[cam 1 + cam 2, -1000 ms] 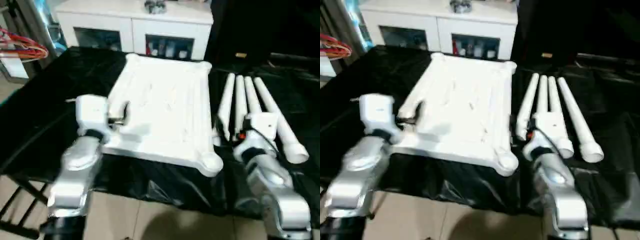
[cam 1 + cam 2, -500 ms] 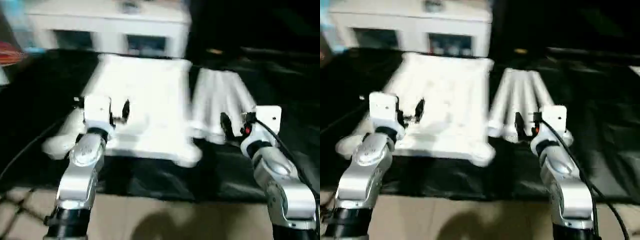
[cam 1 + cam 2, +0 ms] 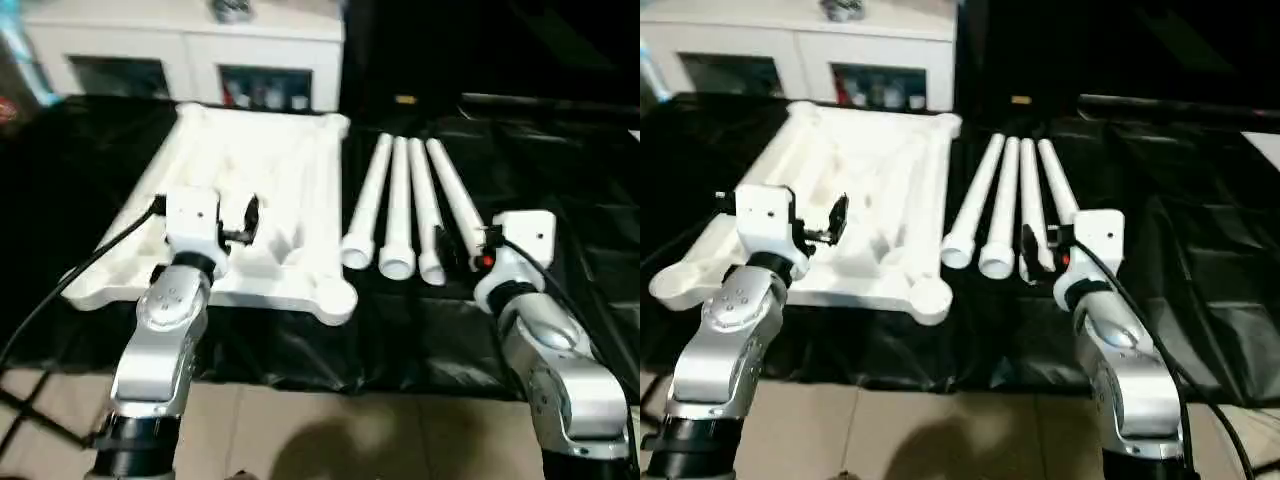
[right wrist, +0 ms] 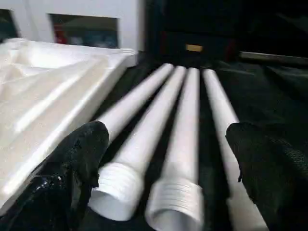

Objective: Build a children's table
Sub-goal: Move to table

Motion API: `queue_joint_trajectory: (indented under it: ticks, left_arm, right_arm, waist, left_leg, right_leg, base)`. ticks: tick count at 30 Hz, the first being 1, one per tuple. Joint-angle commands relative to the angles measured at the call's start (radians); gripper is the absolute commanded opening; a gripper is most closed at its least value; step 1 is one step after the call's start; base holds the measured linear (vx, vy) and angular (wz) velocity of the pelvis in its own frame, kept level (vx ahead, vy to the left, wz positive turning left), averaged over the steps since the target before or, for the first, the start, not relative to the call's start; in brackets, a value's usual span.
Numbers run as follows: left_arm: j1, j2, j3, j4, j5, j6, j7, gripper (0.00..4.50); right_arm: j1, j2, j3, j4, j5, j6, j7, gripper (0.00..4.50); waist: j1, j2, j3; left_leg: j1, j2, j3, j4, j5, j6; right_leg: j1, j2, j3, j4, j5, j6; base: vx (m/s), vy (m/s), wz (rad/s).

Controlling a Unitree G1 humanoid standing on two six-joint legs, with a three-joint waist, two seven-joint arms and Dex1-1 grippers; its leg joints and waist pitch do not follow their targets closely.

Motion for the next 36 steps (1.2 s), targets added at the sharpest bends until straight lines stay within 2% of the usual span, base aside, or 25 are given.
queue_joint_trajectory:
  ticks: [1,2,3,4,5,8,10,11,12,13,14,15,16,17,18,19,20,21,22,23,25,27,28,32,36]
  left_arm:
    - [0.004,0.006,0.005,-0.029,0.01,0.019,0.0,4.5]
    - [0.005,0.009,0.003,-0.034,0.013,0.02,-0.003,4.5]
    - [0.007,0.01,0.002,-0.038,0.011,0.016,-0.003,4.5]
    - [0.009,0.012,0.001,-0.038,0.01,0.015,-0.005,4.5]
    - [0.01,0.014,0.0,-0.038,0.01,0.012,-0.007,4.5]
    - [0.017,0.021,-0.002,-0.036,0.01,-0.001,-0.013,4.5]
    - [0.022,0.018,0.002,-0.038,0.009,0.007,-0.007,4.5]
    - [0.022,0.018,0.002,-0.038,0.009,0.007,-0.007,4.5]
    - [0.022,0.018,0.002,-0.038,0.009,0.007,-0.007,4.5]
    - [0.023,0.017,-0.001,-0.041,0.004,0.012,-0.014,4.5]
    - [0.024,0.015,-0.003,-0.043,-0.001,0.018,-0.019,4.5]
    - [0.026,0.009,-0.002,-0.048,-0.016,0.033,-0.029,4.5]
    - [0.026,0.006,-0.002,-0.05,-0.022,0.038,-0.032,4.5]
    - [0.027,0.006,-0.002,-0.05,-0.023,0.038,-0.032,4.5]
    - [0.031,0.001,-0.001,-0.061,-0.037,0.047,-0.039,4.5]
    - [0.031,0.001,-0.001,-0.061,-0.037,0.047,-0.04,4.5]
    - [0.034,0.001,-0.001,-0.064,-0.04,0.051,-0.043,4.5]
    - [0.036,0.001,-0.001,-0.066,-0.04,0.053,-0.044,4.5]
    - [0.039,0.003,-0.004,-0.065,-0.041,0.05,-0.049,4.5]
    - [0.04,0.01,-0.016,-0.055,-0.018,0.04,-0.044,4.5]
    - [0.043,0.019,-0.031,-0.038,0.009,0.01,-0.04,4.5]
    - [0.049,0.014,-0.035,-0.033,0.005,-0.008,-0.046,4.5]
    - [0.055,0.009,-0.039,-0.037,-0.003,-0.028,-0.055,4.5]
    - [0.069,0.019,-0.059,-0.055,0.011,0.023,-0.059,4.5]
    - [0.077,0.005,-0.054,-0.062,-0.016,0.041,-0.069,4.5]
  right_arm:
    - [0.013,0.002,0.001,-0.017,0.014,-0.014,0.009,4.45]
    - [0.016,0.004,0.0,-0.019,0.021,-0.015,0.013,4.45]
    - [0.017,0.005,0.001,-0.017,0.022,-0.02,0.016,4.45]
    - [0.02,0.005,0.003,-0.013,0.019,-0.024,0.016,4.45]
    - [0.022,0.005,0.005,-0.01,0.017,-0.027,0.017,4.45]
    - [0.032,0.01,0.006,-0.01,0.019,-0.029,0.021,4.45]
    - [0.045,0.012,0.008,-0.019,0.02,-0.027,0.023,4.45]
    - [0.045,0.012,0.008,-0.019,0.02,-0.027,0.023,4.45]
    - [0.045,0.012,0.008,-0.019,0.02,-0.027,0.023,4.45]
    - [0.051,0.014,0.003,-0.021,0.022,-0.024,0.021,4.45]
    - [0.056,0.016,-0.002,-0.023,0.025,-0.02,0.019,4.45]
    - [0.061,0.018,-0.008,-0.026,0.029,-0.017,0.018,4.45]
    - [0.063,0.019,-0.009,-0.028,0.029,-0.017,0.018,4.45]
    - [0.063,0.019,-0.009,-0.028,0.03,-0.017,0.018,4.45]
    - [0.07,0.02,-0.012,-0.032,0.031,-0.018,0.018,4.45]
    - [0.07,0.02,-0.012,-0.032,0.031,-0.019,0.018,4.45]
    - [0.073,0.02,-0.012,-0.033,0.03,-0.021,0.018,4.45]
    - [0.074,0.021,-0.012,-0.033,0.03,-0.022,0.018,4.45]
    - [0.075,0.021,-0.012,-0.035,0.029,-0.021,0.017,4.45]
    - [0.073,0.021,-0.012,-0.035,0.029,-0.021,0.018,4.45]
    - [0.074,0.019,-0.011,-0.032,0.029,-0.024,0.02,4.45]
    - [0.073,0.014,-0.007,-0.026,0.024,-0.027,0.024,4.45]
    - [0.071,0.012,-0.005,-0.023,0.022,-0.028,0.028,4.45]
    - [0.056,0.011,-0.008,-0.011,0.026,-0.029,0.029,4.45]
    - [0.045,0.008,-0.008,0.006,0.028,-0.04,0.037,4.45]
  waist:
    - [-0.004,0.016,-0.051]
    - [-0.004,0.021,-0.052]
    - [-0.006,0.019,-0.048]
    - [-0.005,0.016,-0.046]
    - [-0.001,0.008,-0.047]
    - [0.017,0.002,-0.053]
    - [0.036,-0.003,-0.058]
    - [0.058,-0.007,-0.06]
    - [0.073,-0.012,-0.058]
    - [0.077,-0.009,-0.06]
    - [0.083,-0.009,-0.055]
    - [0.076,-0.005,-0.05]
    - [0.064,0.024,-0.06]
    - [0.064,0.024,-0.06]
    - [0.026,0.039,-0.065]
    - [0.028,0.044,-0.066]
    - [0.016,0.037,-0.058]
    - [0.012,0.03,-0.052]
    - [0.002,0.02,-0.047]
    - [0.001,0.018,-0.049]
    - [-0.006,0.011,-0.053]
    - [-0.01,0.008,-0.057]
    - [-0.011,-0.002,-0.059]
    - [-0.016,-0.013,-0.062]
    - [-0.011,-0.02,-0.069]
  left_leg:
    - [0.027,0.142,-0.073,-0.089,-0.225,0.051]
    - [0.026,0.157,-0.08,-0.097,-0.245,0.047]
    - [0.026,0.16,-0.078,-0.102,-0.289,0.027]
    - [0.028,0.146,-0.07,-0.098,-0.304,0.01]
    - [0.024,0.115,-0.052,-0.086,-0.279,-0.008]
    - [0.004,0.098,-0.031,-0.073,-0.127,0.048]
    - [-0.017,0.092,-0.031,-0.046,-0.054,0.093]
    - [-0.028,0.093,-0.039,0.002,-0.037,0.108]
    - [-0.067,0.093,-0.067,0.069,-0.052,0.09]
    - [-0.081,0.09,-0.081,0.093,-0.051,0.069]
    - [-0.075,0.074,-0.088,0.07,-0.009,0.029]
    - [-0.057,0.054,-0.064,-0.012,0.084,0.048]
    - [-0.002,0.068,-0.045,-0.07,0.122,0.108]
    - [-0.002,0.068,-0.045,-0.07,0.122,0.108]
    - [0.026,0.116,-0.054,-0.088,-0.039,0.095]
    - [0.027,0.12,-0.052,-0.095,-0.1,0.049]
    - [0.031,0.114,-0.042,-0.106,-0.231,-0.05]
    - [0.034,0.096,-0.026,-0.11,-0.333,-0.114]
    - [0.033,0.079,-0.02,-0.113,-0.409,-0.133]
    - [0.031,0.075,-0.019,-0.111,-0.417,-0.133]
    - [0.011,0.066,-0.021,-0.111,-0.365,-0.114]
    - [0.001,0.063,-0.017,-0.107,-0.315,-0.104]
    - [-0.003,0.063,-0.013,-0.103,-0.287,-0.091]
    - [-0.013,0.058,-0.006,-0.095,-0.263,-0.08]
    - [-0.022,0.055,0.001,-0.085,-0.12,-0.042]
  right_leg:
    - [0.036,-0.142,0.071,-0.109,-0.407,0.135]
    - [0.038,-0.148,0.077,-0.095,-0.351,0.114]
    - [0.033,-0.161,0.092,-0.081,-0.297,0.072]
    - [0.031,-0.169,0.097,-0.085,-0.299,0.051]
    - [0.035,-0.183,0.103,-0.092,-0.331,0.018]
    - [0.049,-0.2,0.122,-0.08,-0.325,-0.034]
    - [0.07,-0.251,0.151,-0.078,-0.302,-0.103]
    - [0.079,-0.318,0.198,-0.093,-0.283,-0.162]
    - [0.101,-0.379,0.245,-0.104,-0.273,-0.214]
    - [0.106,-0.386,0.254,-0.102,-0.257,-0.238]
    - [0.084,-0.311,0.206,-0.081,-0.215,-0.258]
    - [0.065,-0.192,0.138,-0.054,-0.176,-0.254]
    - [0.033,-0.105,0.094,-0.025,-0.163,-0.193]
    - [0.033,-0.105,0.094,-0.025,-0.163,-0.193]
    - [0.004,-0.069,0.089,0.013,-0.143,-0.119]
    - [0.003,-0.067,0.096,0.008,-0.13,-0.103]
    - [-0.004,-0.069,0.111,-0.004,-0.113,-0.074]
    - [-0.01,-0.073,0.125,-0.017,-0.151,-0.049]
    - [-0.012,-0.078,0.138,-0.026,-0.231,-0.022]
    - [-0.012,-0.081,0.143,-0.029,-0.256,-0.009]
    - [-0.006,-0.087,0.159,-0.031,-0.262,0.026]
    - [-0.001,-0.092,0.163,-0.029,-0.223,0.027]
    - [-0.001,-0.094,0.165,-0.031,-0.213,0.026]
    - [-0.001,-0.098,0.169,-0.036,-0.252,0.029]
    - [0.005,-0.097,0.169,-0.024,-0.119,0.01]
  base:
    - [0.0,0.0,0.0]
    - [0.0,0.0,0.0]
    - [0.0,0.0,0.0]
    - [0.0,0.0,0.0]
    - [0.0,0.0,0.0]
    - [0.0,0.0,0.0]
    - [0.0,0.0,0.0]
    - [0.0,0.0,0.0]
    - [0.051,0.083,-0.05]
    - [0.027,0.113,-0.11]
    - [0.027,0.113,-0.11]
    - [-0.001,0.147,-0.01]
    - [-0.004,0.212,0.12]
    - [-0.004,0.212,0.12]
    - [-0.006,0.228,0.13]
    - [-0.019,0.189,0.16]
    - [-0.019,0.189,0.16]
    - [-0.019,0.162,0.23]
    - [-0.017,0.115,0.16]
    - [-0.017,0.115,0.16]
    - [-0.017,0.065,-0.01]
    - [-0.007,0.025,-0.02]
    - [0.0,0.0,0.0]
    - [0.005,-0.027,-0.02]
    - [0.002,-0.014,-0.01]
